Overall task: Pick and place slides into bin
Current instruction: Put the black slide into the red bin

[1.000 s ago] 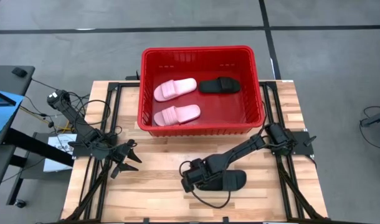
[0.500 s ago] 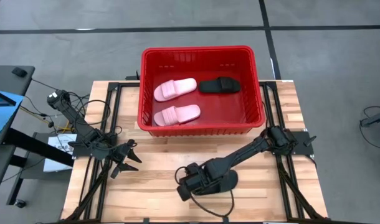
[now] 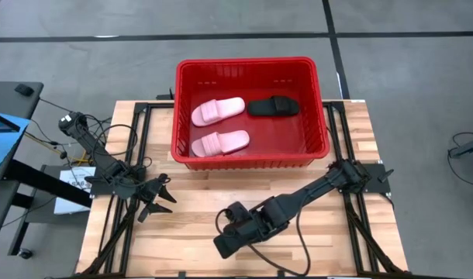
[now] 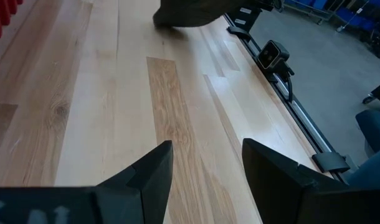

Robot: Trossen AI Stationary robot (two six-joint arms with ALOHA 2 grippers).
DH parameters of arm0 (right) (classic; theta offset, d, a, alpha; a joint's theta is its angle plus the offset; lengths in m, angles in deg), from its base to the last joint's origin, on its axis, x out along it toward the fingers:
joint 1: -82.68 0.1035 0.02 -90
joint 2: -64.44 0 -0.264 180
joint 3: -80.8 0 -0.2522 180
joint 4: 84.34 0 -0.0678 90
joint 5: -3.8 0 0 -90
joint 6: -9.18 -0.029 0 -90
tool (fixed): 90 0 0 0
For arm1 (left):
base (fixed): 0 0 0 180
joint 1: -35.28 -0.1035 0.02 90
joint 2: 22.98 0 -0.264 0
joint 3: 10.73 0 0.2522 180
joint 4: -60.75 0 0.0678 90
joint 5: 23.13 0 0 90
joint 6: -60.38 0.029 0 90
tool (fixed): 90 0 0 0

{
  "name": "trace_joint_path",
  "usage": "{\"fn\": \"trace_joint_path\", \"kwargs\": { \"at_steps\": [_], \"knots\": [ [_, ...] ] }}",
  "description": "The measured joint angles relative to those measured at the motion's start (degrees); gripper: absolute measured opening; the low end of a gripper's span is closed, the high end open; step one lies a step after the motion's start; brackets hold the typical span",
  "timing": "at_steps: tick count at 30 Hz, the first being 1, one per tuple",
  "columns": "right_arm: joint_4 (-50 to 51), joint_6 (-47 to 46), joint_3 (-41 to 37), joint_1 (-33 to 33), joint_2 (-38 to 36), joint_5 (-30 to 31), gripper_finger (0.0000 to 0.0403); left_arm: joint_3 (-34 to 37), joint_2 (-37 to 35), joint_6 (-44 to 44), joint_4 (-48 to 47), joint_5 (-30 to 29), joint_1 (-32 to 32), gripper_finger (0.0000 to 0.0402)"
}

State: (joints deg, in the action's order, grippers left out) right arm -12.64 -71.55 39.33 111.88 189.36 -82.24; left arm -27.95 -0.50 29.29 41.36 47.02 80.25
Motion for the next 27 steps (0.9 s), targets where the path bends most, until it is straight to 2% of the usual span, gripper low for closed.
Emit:
{"fn": "trace_joint_path", "kwargs": {
  "at_steps": [10, 19, 27],
  "knots": [
    [1.2, 7.5, 10.3, 0.0, -0.2, 2.8, 0.0000, 0.0, 0.0, 0.0, 0.0, 0.0, 0.0, 0.0183],
    [-3.8, 15.1, 10.3, -0.3, -5.8, 2.6, 0.0000, 0.0, 0.0, 0.0, 0.0, 0.0, 0.0, 0.0183],
    [-4.5, 23.1, 10.2, -0.3, -12.7, 6.3, 0.0000, 0.0, 0.0, 0.0, 0.0, -0.2, 0.0, 0.0183]
  ]
}}
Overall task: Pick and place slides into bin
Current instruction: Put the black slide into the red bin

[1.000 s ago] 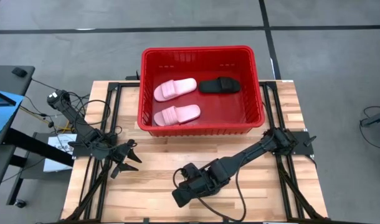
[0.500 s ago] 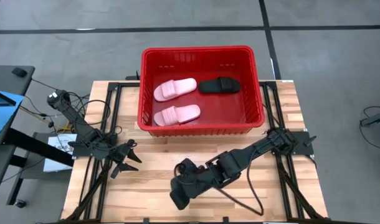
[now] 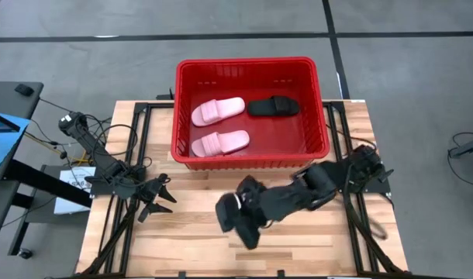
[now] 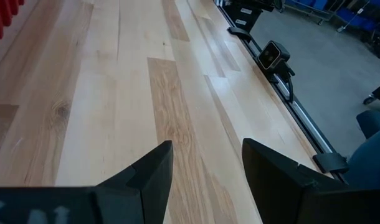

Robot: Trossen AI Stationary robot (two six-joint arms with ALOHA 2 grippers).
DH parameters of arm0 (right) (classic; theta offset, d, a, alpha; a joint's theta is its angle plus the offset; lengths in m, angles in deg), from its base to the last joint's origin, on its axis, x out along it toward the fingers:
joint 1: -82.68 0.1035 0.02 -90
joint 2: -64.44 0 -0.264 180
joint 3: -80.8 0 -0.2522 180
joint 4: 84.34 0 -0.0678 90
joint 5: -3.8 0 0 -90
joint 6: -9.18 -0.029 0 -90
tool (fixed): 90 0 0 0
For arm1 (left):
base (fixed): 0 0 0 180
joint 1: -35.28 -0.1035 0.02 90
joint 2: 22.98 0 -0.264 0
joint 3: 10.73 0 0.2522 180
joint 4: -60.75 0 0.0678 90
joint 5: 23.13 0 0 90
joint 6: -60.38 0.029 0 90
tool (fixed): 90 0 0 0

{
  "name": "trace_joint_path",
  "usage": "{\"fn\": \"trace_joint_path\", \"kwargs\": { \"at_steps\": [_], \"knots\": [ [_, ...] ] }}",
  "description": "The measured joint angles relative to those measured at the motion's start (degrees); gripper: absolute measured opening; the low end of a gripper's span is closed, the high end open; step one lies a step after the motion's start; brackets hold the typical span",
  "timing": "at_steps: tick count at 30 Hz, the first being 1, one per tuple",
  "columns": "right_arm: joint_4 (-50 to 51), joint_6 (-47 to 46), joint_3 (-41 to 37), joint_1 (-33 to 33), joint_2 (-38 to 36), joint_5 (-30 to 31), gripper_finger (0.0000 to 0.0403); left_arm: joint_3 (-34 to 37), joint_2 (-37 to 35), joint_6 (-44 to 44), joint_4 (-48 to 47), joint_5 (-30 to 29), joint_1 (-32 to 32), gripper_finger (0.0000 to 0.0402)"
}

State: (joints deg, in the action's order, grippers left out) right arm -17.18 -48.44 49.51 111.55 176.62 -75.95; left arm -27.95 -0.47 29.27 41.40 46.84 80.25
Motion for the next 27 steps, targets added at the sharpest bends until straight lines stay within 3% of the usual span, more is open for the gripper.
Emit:
{"fn": "trace_joint_path", "kwargs": {
  "at_steps": [14, 22, 27],
  "knots": [
    [2.7, 13.8, 0.1, -3.2, -13.7, 3.4, 0.0000, 0.0, 0.0, 0.0, 0.0, 0.0, 0.0, 0.0183],
    [14.2, 15.1, 0.1, -14.6, -18.8, 3.2, 0.0000, 0.0, 0.0, 0.0, 0.0, 0.0, 0.0, 0.0183],
    [17.4, 16.7, 0.1, -25.3, -19.3, -2.4, 0.0000, 0.0, 0.0, 0.0, 0.0, 0.0, 0.0, 0.0183]
  ]
}}
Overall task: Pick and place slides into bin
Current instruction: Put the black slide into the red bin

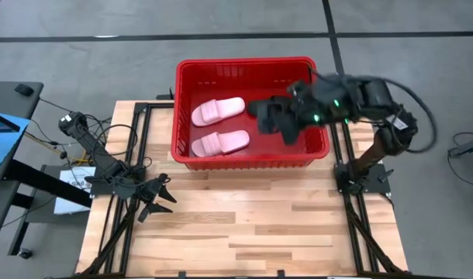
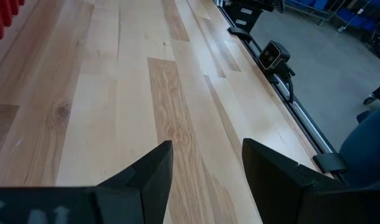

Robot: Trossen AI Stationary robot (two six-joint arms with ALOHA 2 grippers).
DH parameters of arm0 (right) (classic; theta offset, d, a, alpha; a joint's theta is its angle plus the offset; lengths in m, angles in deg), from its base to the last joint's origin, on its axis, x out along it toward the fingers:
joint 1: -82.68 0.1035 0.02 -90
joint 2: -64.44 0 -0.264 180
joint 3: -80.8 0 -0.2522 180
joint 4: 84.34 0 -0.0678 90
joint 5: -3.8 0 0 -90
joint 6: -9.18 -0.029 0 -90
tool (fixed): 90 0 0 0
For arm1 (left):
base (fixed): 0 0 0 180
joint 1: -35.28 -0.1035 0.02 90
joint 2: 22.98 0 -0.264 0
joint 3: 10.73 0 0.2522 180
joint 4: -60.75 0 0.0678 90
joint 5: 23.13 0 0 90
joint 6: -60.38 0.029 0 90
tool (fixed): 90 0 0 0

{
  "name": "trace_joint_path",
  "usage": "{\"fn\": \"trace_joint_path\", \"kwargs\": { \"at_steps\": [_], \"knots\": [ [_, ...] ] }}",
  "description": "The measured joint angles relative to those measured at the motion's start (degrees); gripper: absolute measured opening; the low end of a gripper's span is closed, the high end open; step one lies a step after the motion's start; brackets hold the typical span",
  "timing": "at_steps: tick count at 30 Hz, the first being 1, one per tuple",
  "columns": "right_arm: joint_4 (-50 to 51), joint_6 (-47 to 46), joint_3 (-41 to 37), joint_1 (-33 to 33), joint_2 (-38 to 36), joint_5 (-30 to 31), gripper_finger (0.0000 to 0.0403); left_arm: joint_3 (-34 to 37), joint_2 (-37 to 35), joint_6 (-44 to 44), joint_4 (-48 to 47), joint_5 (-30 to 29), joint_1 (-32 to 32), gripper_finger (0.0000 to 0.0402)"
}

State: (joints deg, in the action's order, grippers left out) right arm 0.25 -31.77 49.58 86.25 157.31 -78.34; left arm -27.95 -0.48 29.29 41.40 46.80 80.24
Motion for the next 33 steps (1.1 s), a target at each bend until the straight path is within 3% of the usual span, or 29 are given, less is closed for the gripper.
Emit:
{"fn": "trace_joint_path", "kwargs": {
  "at_steps": [8, 16, 24, 33],
  "knots": [
    [3.4, 1.9, -1.4, -16.2, 2.6, -12.6, 0.0000, 0.0, 0.0, 0.0, 0.0, 0.0, 0.0, 0.0183],
    [11.9, 5.5, -1.5, -26.5, 9.9, -20.1, 0.0000, 0.0, 0.0, 0.0, 0.0, 0.1, 0.0, 0.0183],
    [15.9, 9.4, -1.5, -29.9, 18.0, -24.8, 0.0000, 0.0, 0.0, 0.0, 0.0, 0.2, 0.0, 0.0183],
    [19.0, 10.8, -1.1, -30.2, 24.0, -25.6, 0.0000, 0.0, 0.0, 0.0, 0.0, 0.2, 0.0, 0.0183]
  ]
}}
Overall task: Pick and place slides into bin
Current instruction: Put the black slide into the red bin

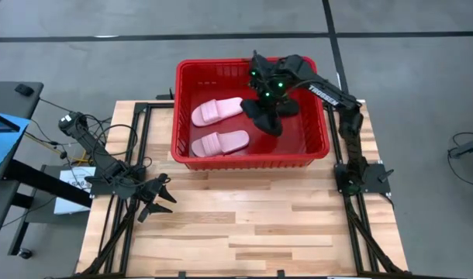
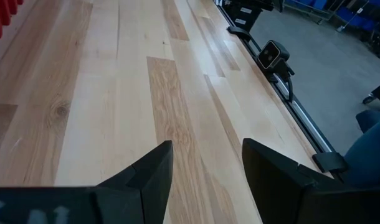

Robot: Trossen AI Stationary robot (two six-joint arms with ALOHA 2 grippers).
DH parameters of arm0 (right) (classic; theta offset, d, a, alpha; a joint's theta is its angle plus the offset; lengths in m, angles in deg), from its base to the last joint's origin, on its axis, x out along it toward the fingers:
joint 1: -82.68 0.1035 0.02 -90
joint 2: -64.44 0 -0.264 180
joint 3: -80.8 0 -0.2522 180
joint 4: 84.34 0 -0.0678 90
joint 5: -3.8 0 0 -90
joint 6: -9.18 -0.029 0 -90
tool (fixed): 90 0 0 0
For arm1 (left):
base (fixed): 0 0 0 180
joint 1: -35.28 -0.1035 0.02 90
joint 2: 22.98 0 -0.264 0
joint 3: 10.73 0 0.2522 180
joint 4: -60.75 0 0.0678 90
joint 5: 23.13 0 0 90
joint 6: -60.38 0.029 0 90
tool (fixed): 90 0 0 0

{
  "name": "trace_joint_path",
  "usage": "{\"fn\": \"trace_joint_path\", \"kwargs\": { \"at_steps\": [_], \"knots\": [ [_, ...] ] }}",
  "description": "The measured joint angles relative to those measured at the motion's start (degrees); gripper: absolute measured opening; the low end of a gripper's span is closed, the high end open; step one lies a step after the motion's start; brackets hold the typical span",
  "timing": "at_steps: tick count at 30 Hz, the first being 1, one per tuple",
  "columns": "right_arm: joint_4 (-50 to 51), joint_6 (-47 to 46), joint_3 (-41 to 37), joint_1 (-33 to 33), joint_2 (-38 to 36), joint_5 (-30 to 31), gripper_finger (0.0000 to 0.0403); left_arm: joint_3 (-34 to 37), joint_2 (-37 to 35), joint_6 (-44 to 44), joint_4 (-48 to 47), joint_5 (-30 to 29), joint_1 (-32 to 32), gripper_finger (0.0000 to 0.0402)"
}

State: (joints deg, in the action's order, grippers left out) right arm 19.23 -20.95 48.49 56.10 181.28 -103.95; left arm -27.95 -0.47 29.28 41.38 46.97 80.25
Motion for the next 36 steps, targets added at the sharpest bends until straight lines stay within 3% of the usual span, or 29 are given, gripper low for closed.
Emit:
{"fn": "trace_joint_path", "kwargs": {
  "at_steps": [27, 36],
  "knots": [
    [0.2, -1.5, -0.9, 0.0, -2.1, 7.6, 0.0000, 0.0, 0.0, 0.0, 0.0, 0.0, 0.0, 0.0183],
    [0.4, -2.7, -17.5, -0.1, -16.0, 9.2, 0.0000, 0.0, 0.0, 0.0, 0.0, 0.0, 0.0, 0.0183]
  ]
}}
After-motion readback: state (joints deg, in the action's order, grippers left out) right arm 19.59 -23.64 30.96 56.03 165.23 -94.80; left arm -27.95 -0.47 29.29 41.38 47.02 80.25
